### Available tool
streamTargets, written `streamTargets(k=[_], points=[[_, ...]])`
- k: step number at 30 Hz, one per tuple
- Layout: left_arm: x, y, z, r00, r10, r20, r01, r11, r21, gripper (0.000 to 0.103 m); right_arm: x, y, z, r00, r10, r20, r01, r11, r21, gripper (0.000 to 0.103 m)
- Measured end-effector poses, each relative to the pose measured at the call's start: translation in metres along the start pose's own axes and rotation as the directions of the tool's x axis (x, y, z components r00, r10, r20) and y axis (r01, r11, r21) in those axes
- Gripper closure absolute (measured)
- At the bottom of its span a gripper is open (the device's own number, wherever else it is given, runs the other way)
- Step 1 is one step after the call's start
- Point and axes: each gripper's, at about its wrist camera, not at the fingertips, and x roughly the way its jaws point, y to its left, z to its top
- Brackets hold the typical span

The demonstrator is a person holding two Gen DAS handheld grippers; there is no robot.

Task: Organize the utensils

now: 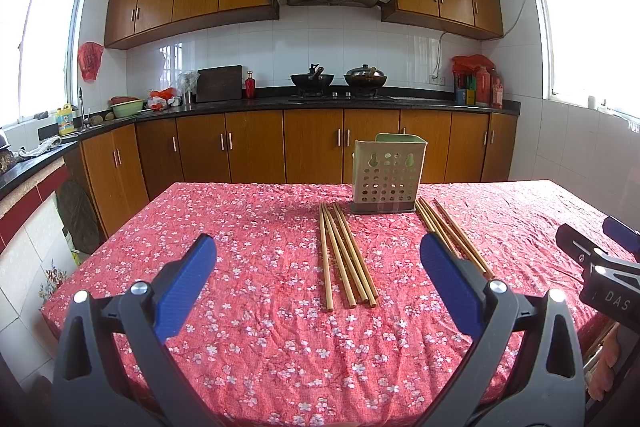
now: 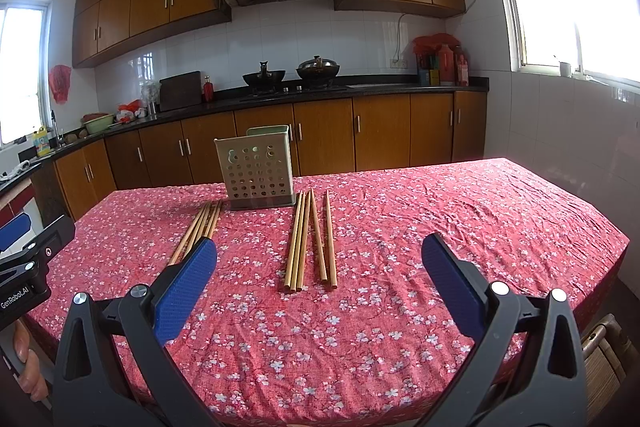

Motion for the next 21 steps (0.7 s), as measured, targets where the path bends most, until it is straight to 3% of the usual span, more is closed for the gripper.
streamTargets(k=[21], points=[[0.0002,-0.0005,-0.0006,1.0,0.002,-0.001,-0.002,1.0,0.002,0.004,-0.0026,-0.0017,0.0008,1.0,-0.001,-0.001,0.001,1.0,0.003,0.002]])
